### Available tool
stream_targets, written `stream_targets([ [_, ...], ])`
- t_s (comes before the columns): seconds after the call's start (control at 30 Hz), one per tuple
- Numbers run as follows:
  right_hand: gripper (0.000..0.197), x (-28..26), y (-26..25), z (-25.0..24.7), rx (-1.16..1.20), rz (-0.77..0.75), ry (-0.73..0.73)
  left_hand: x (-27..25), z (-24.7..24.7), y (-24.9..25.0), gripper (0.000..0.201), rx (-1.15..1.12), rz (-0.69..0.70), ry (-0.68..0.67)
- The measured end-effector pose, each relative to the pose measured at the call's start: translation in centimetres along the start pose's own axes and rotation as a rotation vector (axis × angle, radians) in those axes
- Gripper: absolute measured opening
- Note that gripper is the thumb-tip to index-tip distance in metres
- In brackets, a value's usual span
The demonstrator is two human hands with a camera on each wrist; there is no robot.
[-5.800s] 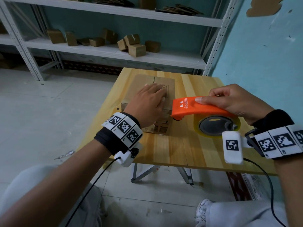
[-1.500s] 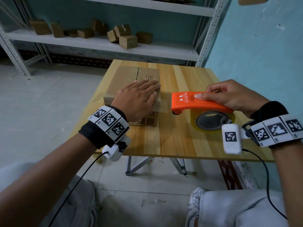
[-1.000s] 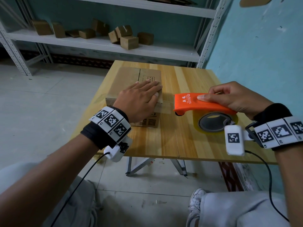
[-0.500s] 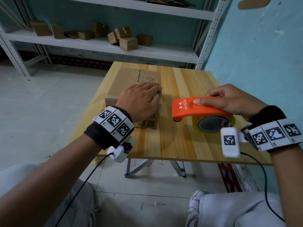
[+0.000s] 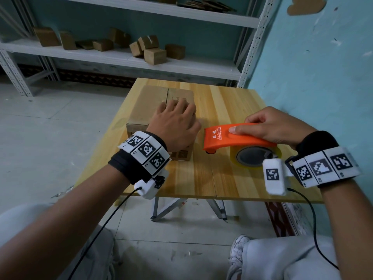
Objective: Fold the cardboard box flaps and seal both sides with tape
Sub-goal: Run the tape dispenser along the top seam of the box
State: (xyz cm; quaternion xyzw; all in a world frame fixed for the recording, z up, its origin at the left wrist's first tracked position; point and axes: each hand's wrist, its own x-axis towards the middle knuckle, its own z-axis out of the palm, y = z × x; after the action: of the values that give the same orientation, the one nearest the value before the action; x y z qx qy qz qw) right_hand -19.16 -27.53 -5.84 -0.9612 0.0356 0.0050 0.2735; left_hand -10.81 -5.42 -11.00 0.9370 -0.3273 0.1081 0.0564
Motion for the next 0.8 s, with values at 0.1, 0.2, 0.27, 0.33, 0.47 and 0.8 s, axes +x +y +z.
stream_targets([
  [0.1,0.050,0.3,-0.3,0.3,-0.016,0.005,-0.015,-0.1,0.2,-0.4,0.082,0.035,0.053,-0.024],
  [0.2,0.051,0.5,-0.6,0.3,-0.039,-0.004,-0.011,-0.2,0.3,-0.4,0.064,-0.004,0.030,-0.007],
  [0.27,0.050,0.5,-1.0,0.3,-0.055,-0.004,-0.006,-0.4,0.2,-0.4,0.062,-0.011,0.025,-0.003],
  [0.33,0.050,0.4,-1.3,0.2,-0.077,0.000,-0.007,-0.5,0.2,-0.4,0.062,-0.012,0.022,-0.012],
  [0.47,0.051,0.1,-2.1,-0.2,-0.154,0.039,-0.033,-0.4,0.3,-0.4,0.059,-0.008,0.029,-0.014],
  [0.8,0.056,1.4,-5.8,-2.0,-0.425,0.103,-0.103,-0.6,0.1,-0.4,0.073,0.055,0.056,-0.022],
])
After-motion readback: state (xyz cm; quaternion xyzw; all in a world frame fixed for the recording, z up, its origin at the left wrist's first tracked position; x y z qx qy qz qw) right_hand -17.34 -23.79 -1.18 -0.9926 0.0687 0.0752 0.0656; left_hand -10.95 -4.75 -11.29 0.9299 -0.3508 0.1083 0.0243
